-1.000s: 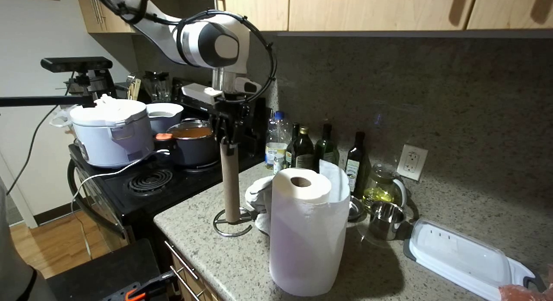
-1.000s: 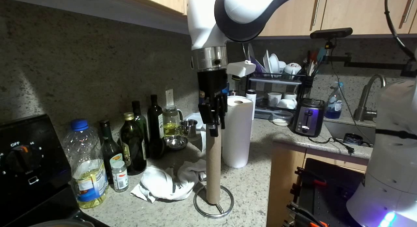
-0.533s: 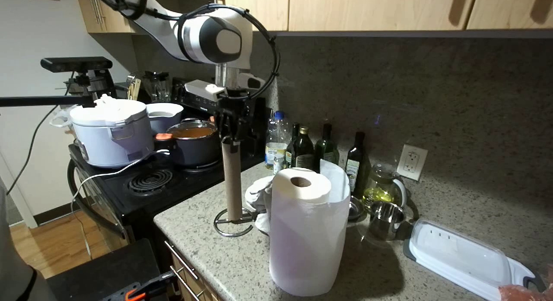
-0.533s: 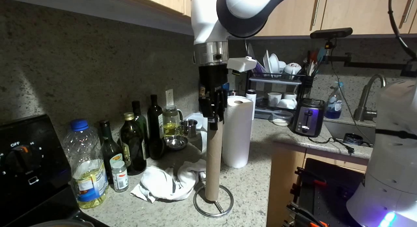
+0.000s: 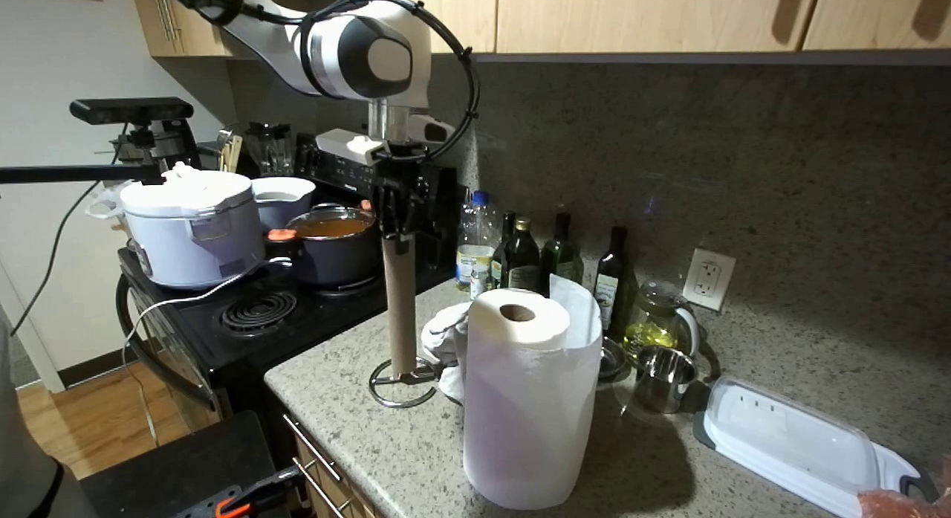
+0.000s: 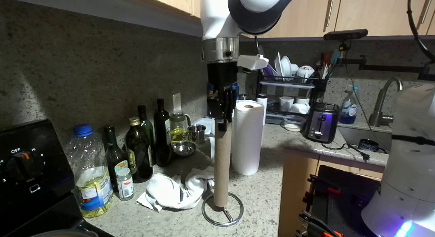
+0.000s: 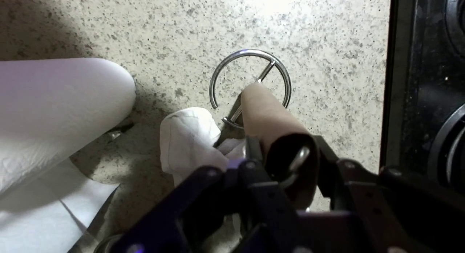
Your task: Remove the empty paper roll off of the holder then put the empty paper roll on the holder
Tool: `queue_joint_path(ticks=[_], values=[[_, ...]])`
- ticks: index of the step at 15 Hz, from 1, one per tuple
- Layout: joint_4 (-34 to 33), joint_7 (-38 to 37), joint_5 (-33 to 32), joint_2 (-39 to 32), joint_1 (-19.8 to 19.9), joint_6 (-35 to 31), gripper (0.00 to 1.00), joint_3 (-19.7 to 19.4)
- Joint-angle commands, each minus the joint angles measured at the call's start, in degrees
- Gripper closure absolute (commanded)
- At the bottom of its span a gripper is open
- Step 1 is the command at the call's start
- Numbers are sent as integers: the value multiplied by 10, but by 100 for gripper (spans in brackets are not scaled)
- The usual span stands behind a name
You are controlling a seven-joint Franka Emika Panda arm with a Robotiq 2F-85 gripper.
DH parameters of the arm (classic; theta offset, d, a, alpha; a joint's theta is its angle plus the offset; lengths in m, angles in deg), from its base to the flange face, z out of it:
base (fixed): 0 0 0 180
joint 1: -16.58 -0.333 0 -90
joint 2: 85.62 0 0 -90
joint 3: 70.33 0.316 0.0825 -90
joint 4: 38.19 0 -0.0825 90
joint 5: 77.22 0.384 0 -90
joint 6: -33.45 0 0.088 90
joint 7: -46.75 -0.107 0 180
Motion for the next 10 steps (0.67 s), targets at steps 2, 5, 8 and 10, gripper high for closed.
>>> queue_joint_path(ticks=[2, 5, 8, 10], values=[[-20, 0, -23, 15, -5, 12, 60, 3], [-37, 0, -42, 20, -6, 19, 63, 5], [-55, -2, -64, 26, -6, 25, 63, 8], [-66, -2, -75, 32, -5, 29, 63, 9]])
